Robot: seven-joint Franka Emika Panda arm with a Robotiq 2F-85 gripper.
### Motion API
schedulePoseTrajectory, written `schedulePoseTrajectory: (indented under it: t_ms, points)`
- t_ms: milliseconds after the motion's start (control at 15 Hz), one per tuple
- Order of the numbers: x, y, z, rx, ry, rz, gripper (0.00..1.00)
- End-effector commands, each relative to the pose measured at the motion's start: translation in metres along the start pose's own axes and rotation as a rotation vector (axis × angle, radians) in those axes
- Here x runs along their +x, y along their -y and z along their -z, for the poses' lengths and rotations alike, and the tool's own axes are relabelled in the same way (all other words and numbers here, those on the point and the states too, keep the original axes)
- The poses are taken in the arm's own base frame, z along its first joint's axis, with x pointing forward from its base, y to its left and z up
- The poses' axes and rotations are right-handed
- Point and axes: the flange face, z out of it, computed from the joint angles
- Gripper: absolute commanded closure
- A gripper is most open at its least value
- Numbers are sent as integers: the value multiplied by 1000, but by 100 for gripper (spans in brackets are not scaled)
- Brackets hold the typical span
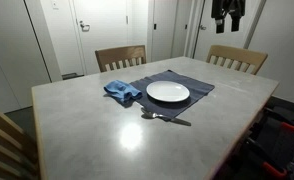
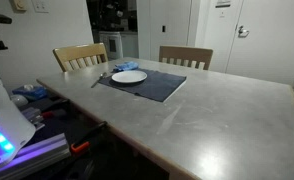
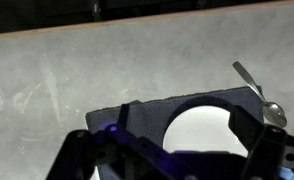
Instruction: Pick up the towel and clean the plate
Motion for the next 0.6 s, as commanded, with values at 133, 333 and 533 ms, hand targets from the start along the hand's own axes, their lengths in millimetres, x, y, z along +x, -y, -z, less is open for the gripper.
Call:
schedulePoseTrajectory:
  t_ms: [133, 333, 533]
  points:
    - [5, 5, 3, 6, -19, 18, 0]
    - [13, 16, 11, 20, -66, 50, 0]
    - [20, 33, 20, 37, -114, 90, 0]
